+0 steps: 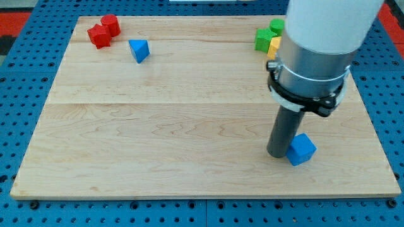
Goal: Move your arm to the left of the green star
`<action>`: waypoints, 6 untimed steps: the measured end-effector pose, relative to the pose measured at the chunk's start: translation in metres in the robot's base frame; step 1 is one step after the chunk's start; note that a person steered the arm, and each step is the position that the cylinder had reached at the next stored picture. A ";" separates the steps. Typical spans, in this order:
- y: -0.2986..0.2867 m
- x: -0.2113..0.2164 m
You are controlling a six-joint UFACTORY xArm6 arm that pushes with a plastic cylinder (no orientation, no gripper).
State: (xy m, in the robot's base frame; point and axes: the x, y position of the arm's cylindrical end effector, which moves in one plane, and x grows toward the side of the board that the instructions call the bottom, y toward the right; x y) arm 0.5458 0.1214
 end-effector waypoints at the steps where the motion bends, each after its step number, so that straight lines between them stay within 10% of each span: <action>1: 0.021 -0.001; 6: -0.107 -0.253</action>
